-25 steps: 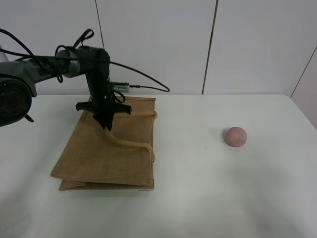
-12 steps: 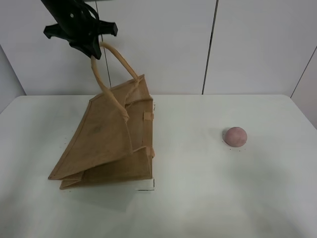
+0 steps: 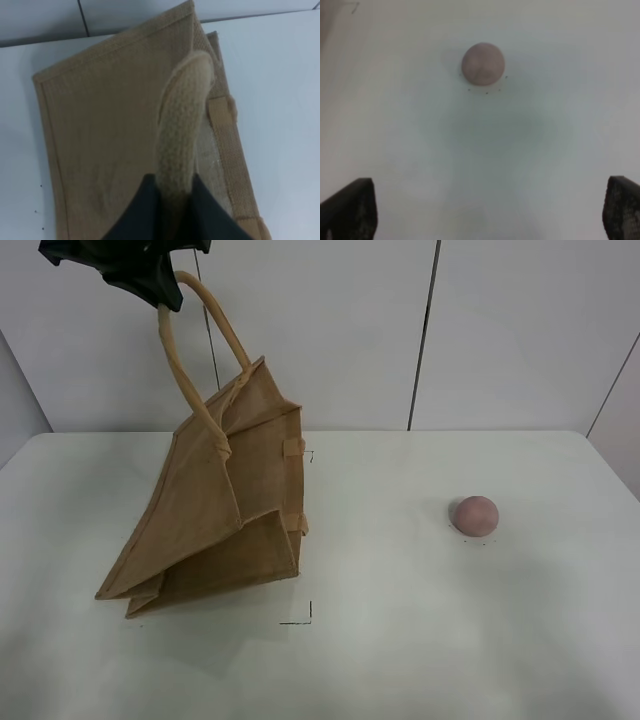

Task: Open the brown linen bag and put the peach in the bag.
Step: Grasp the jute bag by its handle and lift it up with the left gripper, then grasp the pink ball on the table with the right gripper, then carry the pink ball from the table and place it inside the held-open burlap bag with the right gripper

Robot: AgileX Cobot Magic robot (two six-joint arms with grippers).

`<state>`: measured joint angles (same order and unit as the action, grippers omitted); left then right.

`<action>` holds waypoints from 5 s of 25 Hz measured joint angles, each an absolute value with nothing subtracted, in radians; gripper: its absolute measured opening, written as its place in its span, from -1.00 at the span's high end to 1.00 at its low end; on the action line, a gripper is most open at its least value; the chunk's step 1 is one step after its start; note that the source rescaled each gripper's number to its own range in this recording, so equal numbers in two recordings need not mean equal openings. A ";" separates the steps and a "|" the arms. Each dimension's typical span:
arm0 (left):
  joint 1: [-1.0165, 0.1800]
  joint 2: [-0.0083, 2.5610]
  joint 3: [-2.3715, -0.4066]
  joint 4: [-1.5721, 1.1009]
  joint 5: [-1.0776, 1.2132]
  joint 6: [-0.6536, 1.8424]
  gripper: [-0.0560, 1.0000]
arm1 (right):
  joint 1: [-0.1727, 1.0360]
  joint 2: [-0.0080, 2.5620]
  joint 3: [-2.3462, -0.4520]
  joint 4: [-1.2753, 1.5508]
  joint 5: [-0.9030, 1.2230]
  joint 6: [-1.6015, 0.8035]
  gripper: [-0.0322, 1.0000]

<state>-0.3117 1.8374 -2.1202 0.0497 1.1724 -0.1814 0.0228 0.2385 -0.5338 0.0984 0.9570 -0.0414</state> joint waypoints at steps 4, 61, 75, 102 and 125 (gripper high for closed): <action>-0.312 1.837 -2.120 0.022 1.172 -0.176 0.89 | 0.023 0.529 -0.603 0.100 0.883 -0.042 -1.00; -0.312 1.817 -2.120 -0.025 1.173 -0.140 0.89 | 0.084 2.087 -1.813 0.282 1.084 -0.145 0.94; -0.312 1.793 -2.120 -0.025 1.173 -0.134 0.89 | 0.424 2.093 -1.958 0.538 0.975 -0.274 0.94; -0.312 1.793 -2.120 -0.025 1.173 -0.133 0.89 | 0.581 2.402 -1.957 0.808 0.657 -0.726 0.40; -0.312 1.793 -2.120 -0.028 1.173 -0.133 0.89 | 0.542 2.123 -1.962 0.091 1.103 -0.069 -1.00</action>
